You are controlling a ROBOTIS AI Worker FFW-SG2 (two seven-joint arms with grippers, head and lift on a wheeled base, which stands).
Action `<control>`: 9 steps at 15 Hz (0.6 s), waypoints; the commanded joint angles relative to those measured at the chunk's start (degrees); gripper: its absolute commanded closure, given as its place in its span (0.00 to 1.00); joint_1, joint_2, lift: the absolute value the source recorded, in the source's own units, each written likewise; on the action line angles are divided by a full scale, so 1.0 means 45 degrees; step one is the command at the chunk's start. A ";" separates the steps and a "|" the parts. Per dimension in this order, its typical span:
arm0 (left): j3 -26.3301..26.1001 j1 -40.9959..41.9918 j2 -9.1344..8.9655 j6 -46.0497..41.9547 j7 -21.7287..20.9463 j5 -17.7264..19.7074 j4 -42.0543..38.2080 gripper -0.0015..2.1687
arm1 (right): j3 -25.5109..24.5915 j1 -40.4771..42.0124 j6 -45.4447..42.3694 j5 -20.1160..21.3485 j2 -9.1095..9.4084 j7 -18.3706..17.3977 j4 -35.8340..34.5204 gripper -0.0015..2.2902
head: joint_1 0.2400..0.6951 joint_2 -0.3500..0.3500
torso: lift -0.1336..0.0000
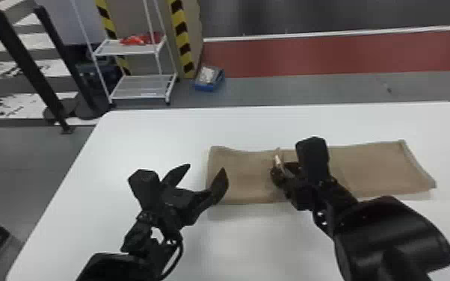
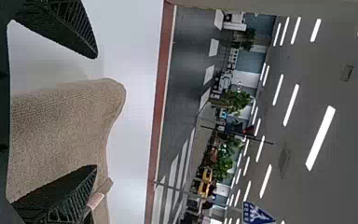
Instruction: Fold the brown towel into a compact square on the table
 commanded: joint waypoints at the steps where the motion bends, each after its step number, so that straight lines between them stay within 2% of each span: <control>1: -0.0024 -0.0001 0.0014 0.0000 -0.0002 0.0012 -0.0014 0.01 | -0.0016 -0.0013 0.0000 0.0066 0.0011 0.0010 0.0007 0.45 | 1.00 0.70 | 0.08; 4: -0.0043 -0.0001 0.0014 0.0000 -0.0002 -0.0008 -0.0014 0.01 | 0.0023 -0.0013 0.0039 0.0066 0.0011 0.0010 0.0007 0.45 | 1.00 0.69 | 0.08; 5: -0.0024 0.0019 0.0034 0.0000 -0.0002 -0.0008 -0.0014 0.01 | 0.0023 0.0007 0.0039 0.0066 0.0011 0.0029 -0.0013 0.50 | 1.00 0.69 | 0.08; 9: -0.0043 0.0038 0.0053 0.0000 -0.0002 0.0012 -0.0014 0.01 | 0.0160 0.0222 -0.0039 0.0125 0.0011 0.0029 -0.0481 0.50 | 1.00 0.70 | 0.08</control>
